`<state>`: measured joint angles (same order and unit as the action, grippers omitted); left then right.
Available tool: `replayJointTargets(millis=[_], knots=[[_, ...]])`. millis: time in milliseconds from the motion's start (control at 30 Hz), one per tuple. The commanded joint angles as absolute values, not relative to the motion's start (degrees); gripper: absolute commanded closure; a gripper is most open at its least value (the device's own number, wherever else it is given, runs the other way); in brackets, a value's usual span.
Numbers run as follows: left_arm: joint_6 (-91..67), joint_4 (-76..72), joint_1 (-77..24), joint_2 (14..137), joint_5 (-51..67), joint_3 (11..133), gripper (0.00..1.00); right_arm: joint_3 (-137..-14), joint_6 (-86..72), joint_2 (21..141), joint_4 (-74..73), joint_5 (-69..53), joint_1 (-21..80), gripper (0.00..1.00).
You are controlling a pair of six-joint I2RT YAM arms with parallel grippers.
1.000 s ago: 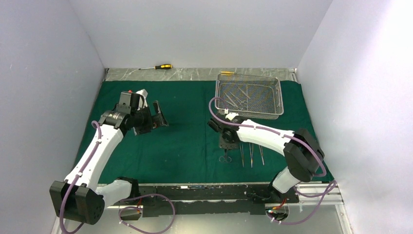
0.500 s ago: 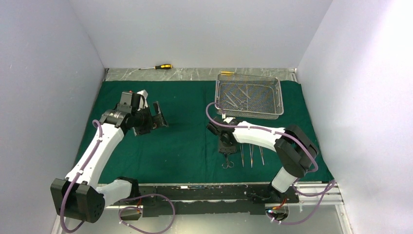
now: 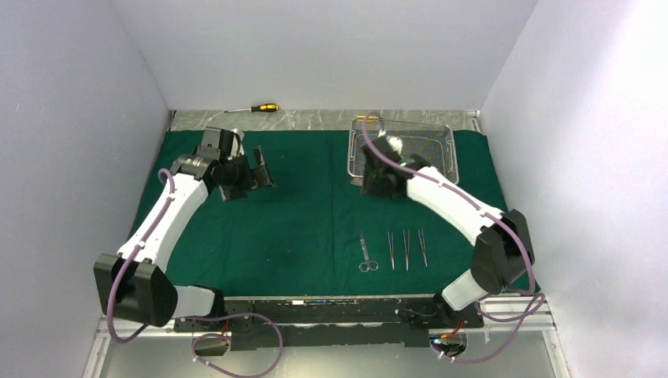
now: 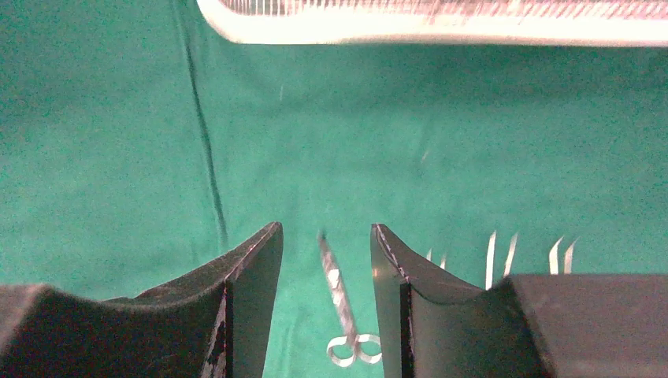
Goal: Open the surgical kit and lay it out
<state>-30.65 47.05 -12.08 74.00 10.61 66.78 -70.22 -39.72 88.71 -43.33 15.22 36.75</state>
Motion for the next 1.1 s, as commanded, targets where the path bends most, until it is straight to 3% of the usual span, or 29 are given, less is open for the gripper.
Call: replayJointTargets(millis=[0,167,300,400,733,1067], knots=[[-29.75,43.94,-11.87,78.31,10.71,72.9,0.01,-75.08,-27.22,85.63,-34.1,14.63,27.81,0.51],[-30.32,44.22,-11.87,85.04,11.46,80.37,0.0,-83.6,-18.35,95.4,-29.93,6.24,18.6,0.52],[-29.83,44.64,-11.87,89.61,12.1,85.76,0.01,-88.68,-8.63,104.07,-26.02,0.42,16.27,0.61],[-29.29,45.41,-11.79,92.35,12.22,89.07,0.01,-90.55,-3.85,109.55,-21.87,1.38,15.98,0.64],[-29.62,44.24,-10.69,97.76,12.62,92.38,0.01,-107.52,-0.8,127.08,-28.98,3.86,15.03,0.62],[-28.84,45.76,-8.5,101.72,13.64,95.8,0.01,-110.21,3.21,132.13,-30.53,2.66,14.51,0.62]])
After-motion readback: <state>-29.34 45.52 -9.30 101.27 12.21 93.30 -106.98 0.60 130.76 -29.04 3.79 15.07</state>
